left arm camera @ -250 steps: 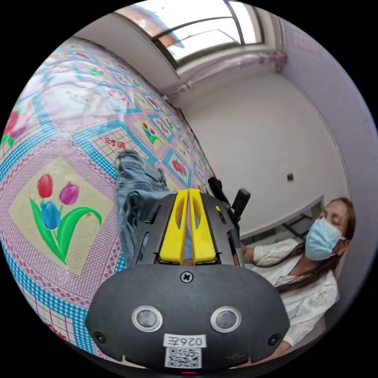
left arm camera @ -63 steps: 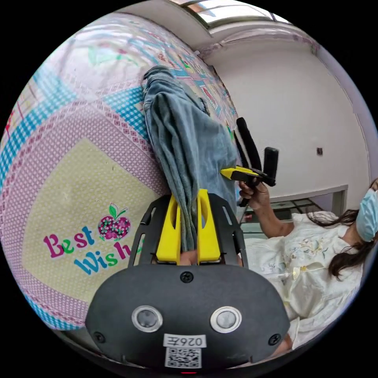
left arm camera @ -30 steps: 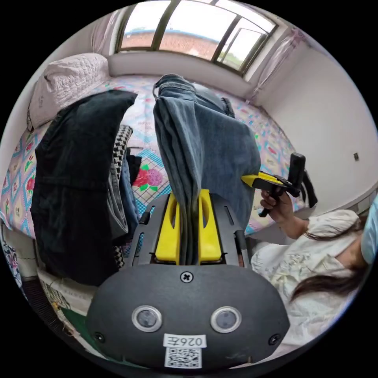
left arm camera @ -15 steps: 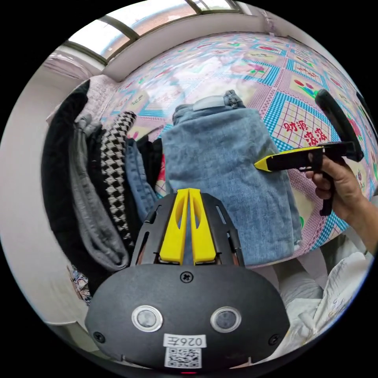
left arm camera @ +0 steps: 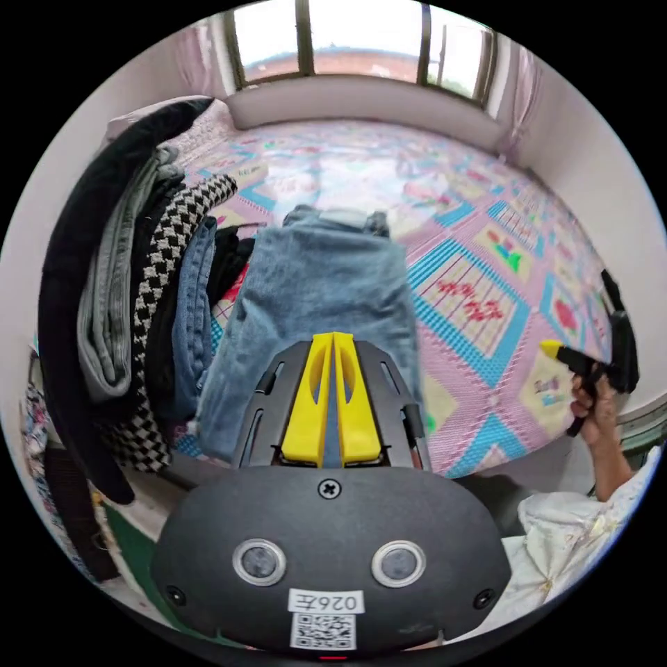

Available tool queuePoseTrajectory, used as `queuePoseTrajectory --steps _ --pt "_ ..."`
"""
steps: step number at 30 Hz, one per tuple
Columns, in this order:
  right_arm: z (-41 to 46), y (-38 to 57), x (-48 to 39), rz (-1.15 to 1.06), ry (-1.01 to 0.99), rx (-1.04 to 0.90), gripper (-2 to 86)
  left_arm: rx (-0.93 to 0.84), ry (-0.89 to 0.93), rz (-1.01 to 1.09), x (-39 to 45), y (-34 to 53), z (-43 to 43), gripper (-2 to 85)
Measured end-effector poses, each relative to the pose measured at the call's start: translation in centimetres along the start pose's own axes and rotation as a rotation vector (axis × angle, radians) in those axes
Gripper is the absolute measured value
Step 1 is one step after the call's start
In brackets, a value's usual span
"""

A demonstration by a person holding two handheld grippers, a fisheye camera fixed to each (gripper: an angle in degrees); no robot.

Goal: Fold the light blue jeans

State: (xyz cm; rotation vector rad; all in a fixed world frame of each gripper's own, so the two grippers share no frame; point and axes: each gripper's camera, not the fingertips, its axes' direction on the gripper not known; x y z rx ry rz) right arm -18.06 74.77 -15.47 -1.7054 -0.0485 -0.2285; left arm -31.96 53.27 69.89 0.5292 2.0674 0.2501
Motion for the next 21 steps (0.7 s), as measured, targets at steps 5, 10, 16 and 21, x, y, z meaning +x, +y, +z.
queuePoseTrajectory --steps 5,10,16,21 --pt "-9.5 7.9 -1.8 -0.103 0.120 0.084 -0.9 0.227 0.139 -0.092 5.5 4.1 -5.6 -1.0" --pt "-22.5 17.8 -3.7 -0.203 0.343 0.270 -1.0 0.421 0.322 -0.060 13.0 3.7 -9.4 -1.0" --pt "-34.6 28.9 -10.0 -0.348 0.743 0.583 -1.1 0.589 0.477 0.085 22.0 3.2 -12.0 -1.0" --pt "-40.6 33.5 -13.4 -0.297 0.570 0.727 -1.0 0.606 0.595 0.145 22.7 3.7 -12.3 -1.0"
